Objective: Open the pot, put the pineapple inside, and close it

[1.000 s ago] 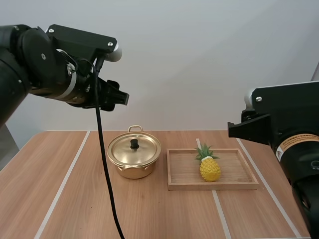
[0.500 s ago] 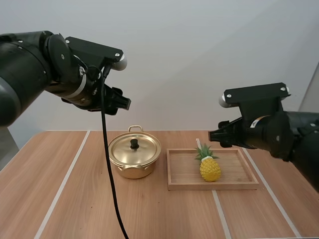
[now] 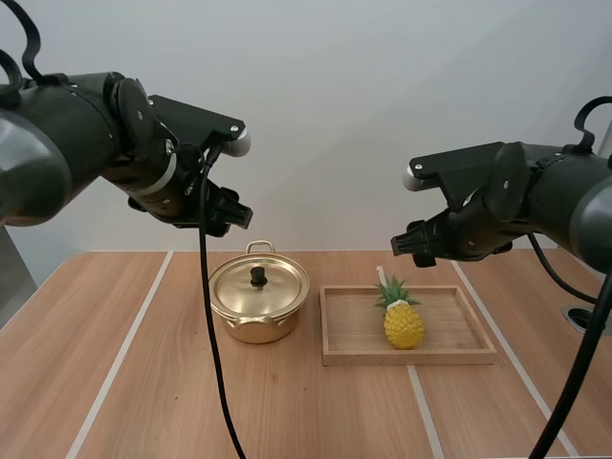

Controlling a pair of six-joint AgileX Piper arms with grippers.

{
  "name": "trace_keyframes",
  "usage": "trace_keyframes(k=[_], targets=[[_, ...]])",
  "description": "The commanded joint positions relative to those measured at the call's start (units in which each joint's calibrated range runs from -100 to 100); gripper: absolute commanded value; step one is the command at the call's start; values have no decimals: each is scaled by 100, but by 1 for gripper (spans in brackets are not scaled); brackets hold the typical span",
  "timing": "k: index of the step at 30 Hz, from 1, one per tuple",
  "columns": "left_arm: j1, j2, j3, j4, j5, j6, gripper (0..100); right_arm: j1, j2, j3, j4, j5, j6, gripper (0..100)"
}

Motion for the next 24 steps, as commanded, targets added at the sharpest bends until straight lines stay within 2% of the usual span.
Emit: trace_keyframes(k=[1, 18, 20, 24], targets=[[0, 6, -44, 167, 186, -25, 100, 5, -16, -76, 113, 84, -49, 100], [0, 387, -114, 106, -193, 250, 100, 5, -103, -76, 137, 308, -17, 100], [0, 454, -114, 57, -379, 471, 100, 5, -103, -76, 113, 308, -17, 100], [-9, 902, -128, -566, -470, 1554, 100, 5, -103, -76, 107, 308, -17, 100]])
